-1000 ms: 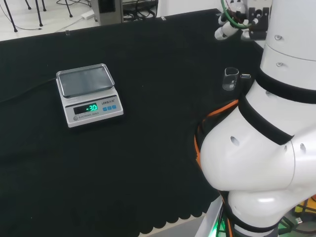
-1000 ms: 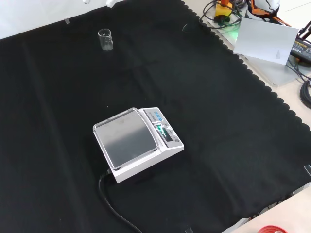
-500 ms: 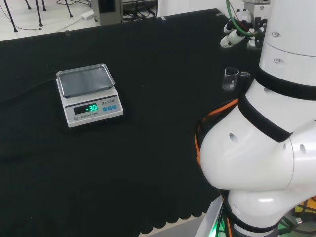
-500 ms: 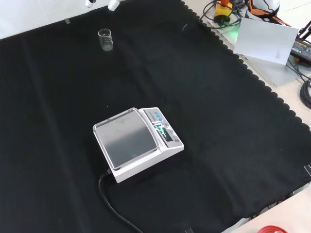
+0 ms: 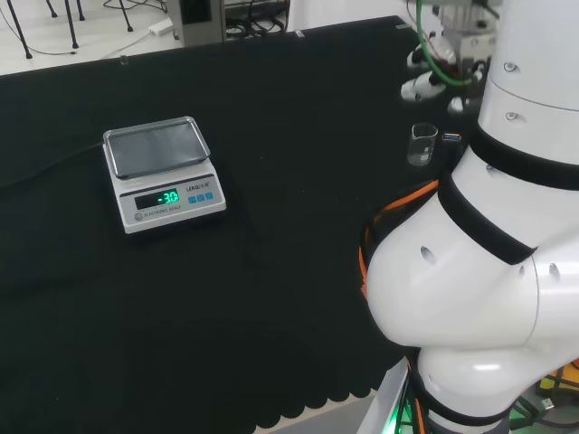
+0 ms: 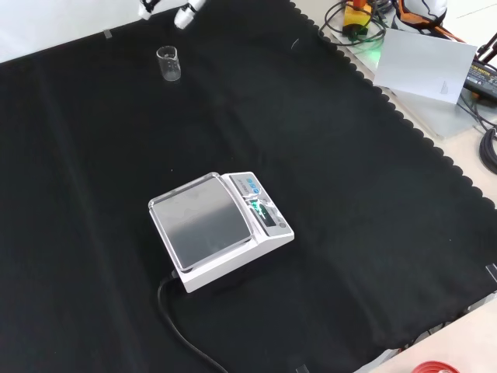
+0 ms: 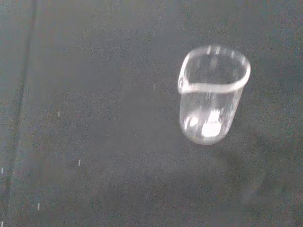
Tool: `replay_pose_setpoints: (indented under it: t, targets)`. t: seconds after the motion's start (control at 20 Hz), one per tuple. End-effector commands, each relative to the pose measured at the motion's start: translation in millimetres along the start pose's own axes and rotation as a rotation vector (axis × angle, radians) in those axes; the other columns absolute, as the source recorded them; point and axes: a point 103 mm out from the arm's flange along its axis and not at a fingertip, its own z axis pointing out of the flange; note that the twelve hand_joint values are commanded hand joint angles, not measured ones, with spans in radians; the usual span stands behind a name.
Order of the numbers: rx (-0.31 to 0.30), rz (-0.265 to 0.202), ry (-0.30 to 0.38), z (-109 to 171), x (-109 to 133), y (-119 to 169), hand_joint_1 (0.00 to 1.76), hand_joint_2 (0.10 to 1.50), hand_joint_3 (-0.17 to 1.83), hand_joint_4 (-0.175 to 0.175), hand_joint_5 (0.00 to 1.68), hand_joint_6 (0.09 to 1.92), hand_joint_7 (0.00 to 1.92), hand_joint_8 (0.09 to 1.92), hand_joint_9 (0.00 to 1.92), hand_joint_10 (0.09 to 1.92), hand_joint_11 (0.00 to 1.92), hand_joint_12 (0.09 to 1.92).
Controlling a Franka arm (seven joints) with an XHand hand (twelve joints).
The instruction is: Pick up the beaker.
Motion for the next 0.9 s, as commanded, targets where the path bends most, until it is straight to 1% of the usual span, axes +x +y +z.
replay_pose_setpoints:
  t: [0.05,0.15,0.2,0.3,0.4,0.55,0.65,0.9]
  targets:
    - [0.055,0.009,-0.053,10.2,-2.5,10.2,0.74,1.02,-0.17,-0.019,0.37,0.10,0.20,0.62,0.35,0.76,0.09,1.42]
    - [0.082,0.016,-0.073,11.3,-2.1,12.1,0.74,0.98,-0.17,-0.009,0.29,0.09,0.07,0.59,0.24,0.78,0.05,1.44]
    - [0.089,0.018,-0.076,11.4,-2.0,13.0,0.74,0.96,-0.17,-0.004,0.26,0.09,0.03,0.55,0.20,0.78,0.03,1.44]
    - [0.103,0.023,-0.076,12.8,-2.1,15.8,0.74,0.95,-0.17,0.009,0.19,0.09,0.01,0.45,0.14,0.78,0.01,1.44]
    - [0.124,0.026,-0.075,16.6,-3.2,19.4,0.74,0.95,-0.17,0.017,0.15,0.09,0.00,0.39,0.11,0.79,0.00,1.43]
    - [0.152,0.024,-0.058,26.5,-7.1,24.3,0.75,0.95,-0.17,0.018,0.15,0.09,0.00,0.42,0.11,0.80,0.00,1.43]
    - [0.167,0.019,-0.033,36.6,-10.8,27.1,0.75,0.95,-0.17,0.017,0.15,0.09,0.01,0.43,0.11,0.81,0.00,1.43]
    - [0.183,0.014,0.010,49.7,-18.8,31.6,0.75,0.95,-0.17,0.014,0.17,0.09,0.03,0.45,0.13,0.81,0.00,1.44]
